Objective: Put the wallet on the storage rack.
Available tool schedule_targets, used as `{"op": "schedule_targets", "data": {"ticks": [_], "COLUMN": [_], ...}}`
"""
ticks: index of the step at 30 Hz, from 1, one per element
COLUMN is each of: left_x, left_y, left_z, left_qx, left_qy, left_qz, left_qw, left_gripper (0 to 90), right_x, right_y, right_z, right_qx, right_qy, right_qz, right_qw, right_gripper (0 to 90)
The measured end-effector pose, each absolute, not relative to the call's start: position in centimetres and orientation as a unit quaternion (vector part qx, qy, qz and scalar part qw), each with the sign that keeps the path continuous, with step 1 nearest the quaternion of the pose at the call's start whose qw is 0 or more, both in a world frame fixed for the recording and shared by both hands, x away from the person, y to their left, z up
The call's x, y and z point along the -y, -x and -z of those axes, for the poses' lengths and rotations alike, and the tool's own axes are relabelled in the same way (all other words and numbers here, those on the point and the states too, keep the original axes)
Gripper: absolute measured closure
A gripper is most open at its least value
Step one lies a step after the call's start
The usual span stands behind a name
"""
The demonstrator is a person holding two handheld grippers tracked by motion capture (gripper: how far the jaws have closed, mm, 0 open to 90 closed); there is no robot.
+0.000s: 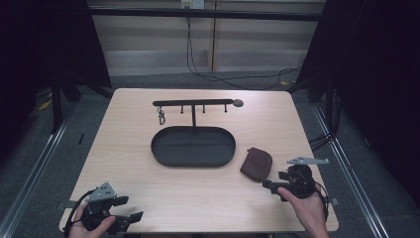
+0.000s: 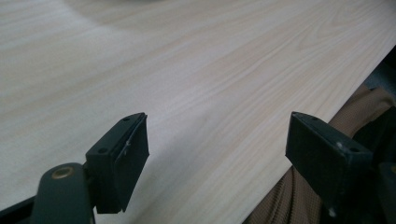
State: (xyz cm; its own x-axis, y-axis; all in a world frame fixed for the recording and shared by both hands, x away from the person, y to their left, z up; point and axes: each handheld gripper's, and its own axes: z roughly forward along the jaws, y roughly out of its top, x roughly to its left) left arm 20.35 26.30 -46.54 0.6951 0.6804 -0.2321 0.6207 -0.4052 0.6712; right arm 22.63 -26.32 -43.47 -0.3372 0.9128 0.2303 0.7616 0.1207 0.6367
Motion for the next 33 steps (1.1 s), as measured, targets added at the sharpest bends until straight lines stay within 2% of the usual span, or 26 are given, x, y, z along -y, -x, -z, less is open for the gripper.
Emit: {"op": "schedule_targets", "data": {"ticks": [8,14,33], "left_x": [-26.1,-26.7,-26.9], "left_y": [-21.4,-22.6,-21.7], "left_z": [46.8,47.1,46.6], "left_qx": [-0.374,-0.394,-0.398], "left_qy": [-0.839,-0.828,-0.818], "left_qz": [-0.053,-0.055,-0.058], "left_qw": [0.391,0.395,0.412], "left_gripper": [21.9,22.4,21.6], "right_x": [25.7,25.6,25.6], "right_y": [-25.6,-27.3,-31.9], "right_z": [43.1,43.1,43.0], "right_qx": [-0.759,-0.763,-0.773], "right_qy": [-0.567,-0.574,-0.592], "right_qz": [-0.306,-0.286,-0.221], "right_qw": [0.092,0.077,0.055], "right_gripper": [22.1,20.5,19.8]}}
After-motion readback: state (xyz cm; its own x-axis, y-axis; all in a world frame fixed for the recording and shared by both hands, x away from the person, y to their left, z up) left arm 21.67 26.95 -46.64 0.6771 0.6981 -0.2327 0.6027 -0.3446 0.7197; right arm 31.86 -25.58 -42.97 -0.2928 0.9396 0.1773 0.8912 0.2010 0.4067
